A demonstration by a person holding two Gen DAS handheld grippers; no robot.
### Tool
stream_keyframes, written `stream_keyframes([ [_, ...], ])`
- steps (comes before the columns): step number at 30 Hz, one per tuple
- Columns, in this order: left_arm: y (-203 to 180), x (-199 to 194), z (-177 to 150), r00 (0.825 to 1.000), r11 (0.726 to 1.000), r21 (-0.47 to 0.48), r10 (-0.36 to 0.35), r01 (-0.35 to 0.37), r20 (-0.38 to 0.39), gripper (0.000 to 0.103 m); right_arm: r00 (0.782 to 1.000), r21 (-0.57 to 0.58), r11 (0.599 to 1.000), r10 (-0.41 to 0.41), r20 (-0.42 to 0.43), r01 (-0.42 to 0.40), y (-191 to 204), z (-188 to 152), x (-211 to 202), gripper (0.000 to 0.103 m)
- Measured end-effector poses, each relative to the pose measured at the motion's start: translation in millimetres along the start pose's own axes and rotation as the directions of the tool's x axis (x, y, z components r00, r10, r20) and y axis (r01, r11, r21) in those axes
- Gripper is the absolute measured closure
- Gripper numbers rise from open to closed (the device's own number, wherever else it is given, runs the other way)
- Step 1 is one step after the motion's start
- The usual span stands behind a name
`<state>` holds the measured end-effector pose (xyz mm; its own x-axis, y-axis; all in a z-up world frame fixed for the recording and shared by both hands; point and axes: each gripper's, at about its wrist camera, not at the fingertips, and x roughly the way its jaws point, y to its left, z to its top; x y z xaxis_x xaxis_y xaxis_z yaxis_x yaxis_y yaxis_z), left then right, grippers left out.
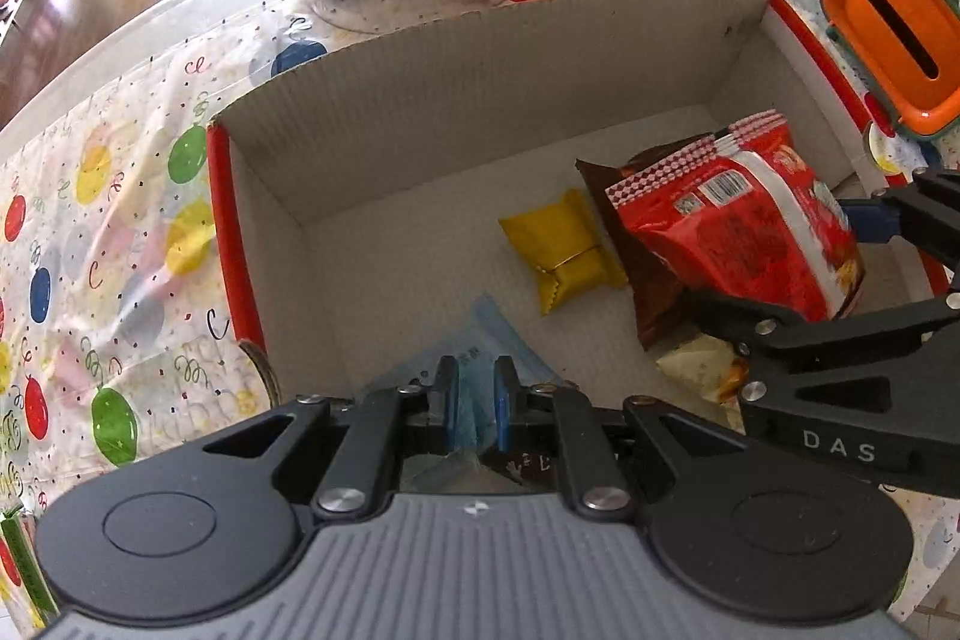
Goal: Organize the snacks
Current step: 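Lower both snacks into the box and open both grippers, then withdraw both tools from the box toward the remaining green and dark packets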
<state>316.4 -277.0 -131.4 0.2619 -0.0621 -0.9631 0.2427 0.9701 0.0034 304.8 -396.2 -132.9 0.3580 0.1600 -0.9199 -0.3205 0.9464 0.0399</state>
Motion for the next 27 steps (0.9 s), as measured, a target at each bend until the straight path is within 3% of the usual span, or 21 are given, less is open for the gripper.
stream_keyframes([
  [12, 5.6, -16.7, -13.7, 0.998, 1.0, -0.017, -0.024, 0.025, 0.05, 0.091, 1.0, 0.014, 1.0, -0.001, 0.028, 0.0, 4.8, -8.3, -14.8, 0.025],
  [22, 18.6, -54.8, -33.8, 0.986, 0.997, -0.033, -0.065, 0.071, 0.155, 0.09, 0.996, 0.045, 0.999, 0.015, 0.083, -0.018, 15.0, -19.4, -49.9, 0.02],
  [27, 27.1, -76.4, -48.6, 0.972, 0.995, -0.034, -0.089, 0.099, 0.216, 0.079, 0.992, 0.066, 0.997, 0.028, 0.125, -0.036, 23.3, -26.4, -72.6, 0.017],
])
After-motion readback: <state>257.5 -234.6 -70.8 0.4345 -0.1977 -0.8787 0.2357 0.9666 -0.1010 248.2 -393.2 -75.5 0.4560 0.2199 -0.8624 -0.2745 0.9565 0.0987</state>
